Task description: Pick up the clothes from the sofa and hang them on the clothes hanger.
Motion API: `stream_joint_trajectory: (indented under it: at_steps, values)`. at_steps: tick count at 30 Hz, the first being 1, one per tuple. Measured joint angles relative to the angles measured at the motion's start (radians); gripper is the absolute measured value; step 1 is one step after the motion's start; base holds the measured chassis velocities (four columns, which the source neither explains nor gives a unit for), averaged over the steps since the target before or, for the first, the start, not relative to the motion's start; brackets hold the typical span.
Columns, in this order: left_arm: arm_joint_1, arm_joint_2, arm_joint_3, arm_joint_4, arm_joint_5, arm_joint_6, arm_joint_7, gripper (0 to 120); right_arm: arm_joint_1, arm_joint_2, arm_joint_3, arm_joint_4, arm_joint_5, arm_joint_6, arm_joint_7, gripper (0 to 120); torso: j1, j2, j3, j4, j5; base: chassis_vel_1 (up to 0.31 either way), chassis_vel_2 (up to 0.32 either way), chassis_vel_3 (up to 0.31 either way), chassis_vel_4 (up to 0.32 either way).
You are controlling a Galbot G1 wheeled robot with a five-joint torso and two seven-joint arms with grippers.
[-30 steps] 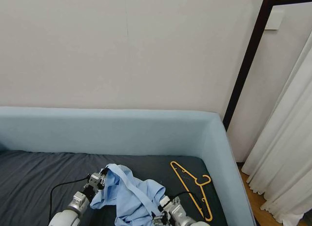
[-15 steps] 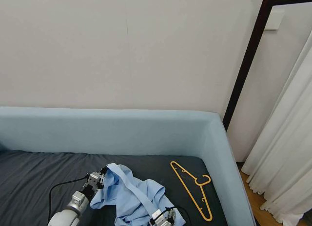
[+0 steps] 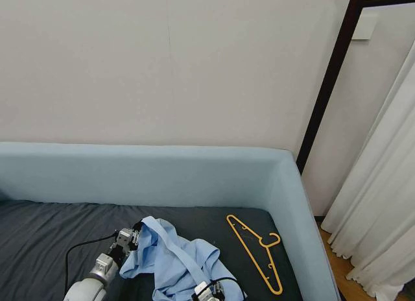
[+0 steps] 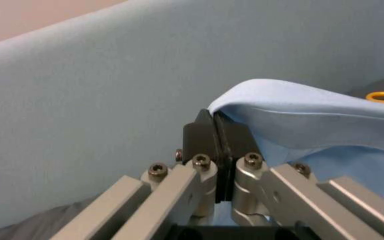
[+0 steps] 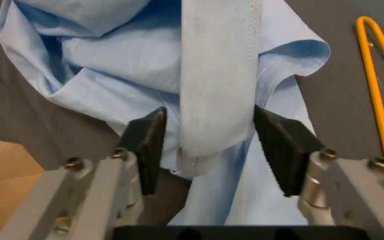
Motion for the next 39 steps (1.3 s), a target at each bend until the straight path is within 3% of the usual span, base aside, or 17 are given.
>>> stream_joint_trajectory:
  at_steps: [11,21,24,30,37,39]
  values:
    - [-0.004,0.003,0.001,0.002,-0.001,0.001,-0.002,0,0.012,-0.020,0.017,0.017,0.002,-0.003,-0.019,7,0.000,0.000,0.000,0.0000,0.0002,0.000,0.000,0.000,0.000]
    - [-0.008,0.004,-0.001,-0.007,-0.029,-0.012,-0.001,0,0.080,-0.106,0.071,0.121,0.052,0.095,-0.168,0,0.000,0.000,0.000,0.0000,0.0000,0.000,0.000,0.000,0.000]
    - [-0.011,0.011,-0.014,-0.035,-0.071,-0.024,-0.003,0,0.126,-0.149,0.139,0.200,0.204,0.107,-0.234,0,0.000,0.000,0.000,-0.0002,0.0003,0.000,0.000,0.000,0.000]
    - [0.003,0.010,-0.017,-0.023,-0.078,-0.041,-0.004,0,0.164,-0.166,0.218,0.244,0.336,0.130,-0.296,0,0.000,0.000,0.000,0.0001,0.0003,0.000,0.000,0.000,0.000]
    - [0.048,-0.070,-0.017,0.023,-0.109,-0.098,-0.016,0,0.173,-0.182,0.315,0.286,0.399,0.170,-0.407,0,0.000,0.000,0.000,-0.0001,0.0001,0.000,0.000,0.000,0.000]
    - [0.061,-0.090,-0.016,0.034,-0.109,-0.125,-0.012,8,0.180,-0.196,0.331,0.288,0.393,0.186,-0.475,0,0.000,0.000,0.000,-0.0002,0.0001,0.000,0.000,0.000,0.000]
